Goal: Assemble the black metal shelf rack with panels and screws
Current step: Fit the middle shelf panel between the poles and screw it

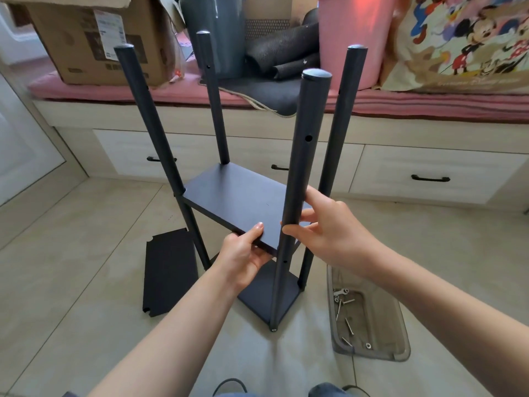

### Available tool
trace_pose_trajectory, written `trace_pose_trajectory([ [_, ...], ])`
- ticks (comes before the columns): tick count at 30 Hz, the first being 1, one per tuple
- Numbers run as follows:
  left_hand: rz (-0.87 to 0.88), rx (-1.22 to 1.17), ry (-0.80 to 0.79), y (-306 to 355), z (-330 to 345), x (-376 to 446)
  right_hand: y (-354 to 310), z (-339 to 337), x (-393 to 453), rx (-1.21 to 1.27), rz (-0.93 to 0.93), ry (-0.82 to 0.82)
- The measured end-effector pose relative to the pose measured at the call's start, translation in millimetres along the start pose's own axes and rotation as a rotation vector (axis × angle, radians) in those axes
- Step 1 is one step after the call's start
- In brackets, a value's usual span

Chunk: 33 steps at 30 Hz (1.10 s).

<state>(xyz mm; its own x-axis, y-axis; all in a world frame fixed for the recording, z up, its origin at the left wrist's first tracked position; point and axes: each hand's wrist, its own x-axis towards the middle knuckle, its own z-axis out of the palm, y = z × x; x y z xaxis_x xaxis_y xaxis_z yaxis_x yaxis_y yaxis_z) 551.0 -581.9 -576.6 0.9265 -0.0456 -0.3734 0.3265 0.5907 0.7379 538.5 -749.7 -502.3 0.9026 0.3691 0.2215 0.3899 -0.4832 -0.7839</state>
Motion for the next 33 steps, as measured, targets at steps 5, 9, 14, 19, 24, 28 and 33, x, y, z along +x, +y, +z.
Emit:
trace_pose_trajectory([
  [5,0.002,0.001,0.033,-0.8,2.8,-1.6,0.6,1.5,0.7,-0.005,-0.006,0.024],
  [9,0.013,0.010,0.041,-4.3,6.7,0.2,1.6,-0.1,-1.0,-0.007,0.000,0.052],
  [14,0.033,0.128,0.050,-3.9,2.7,2.8,0.0,-2.2,-2.6,-0.016,0.026,0.031],
  [19,0.023,0.535,0.221,-3.5,-4.8,-6.7,2.8,-11.3,0.1,0.041,0.094,0.019],
  [24,0.871,1.196,0.314,-8.6,-27.6,-30.6,20.5,-13.8,-10.7,0.276,0.313,0.045],
  [28,0.987,1.606,-0.102,-7.5,-19.5,-19.8,53.6,-6.3,-12.6,0.579,0.740,0.212],
  [33,0.994,1.808,-0.244,-4.2,-3.6,2.7,69.6,15.5,-0.7,0.840,0.944,0.131],
])
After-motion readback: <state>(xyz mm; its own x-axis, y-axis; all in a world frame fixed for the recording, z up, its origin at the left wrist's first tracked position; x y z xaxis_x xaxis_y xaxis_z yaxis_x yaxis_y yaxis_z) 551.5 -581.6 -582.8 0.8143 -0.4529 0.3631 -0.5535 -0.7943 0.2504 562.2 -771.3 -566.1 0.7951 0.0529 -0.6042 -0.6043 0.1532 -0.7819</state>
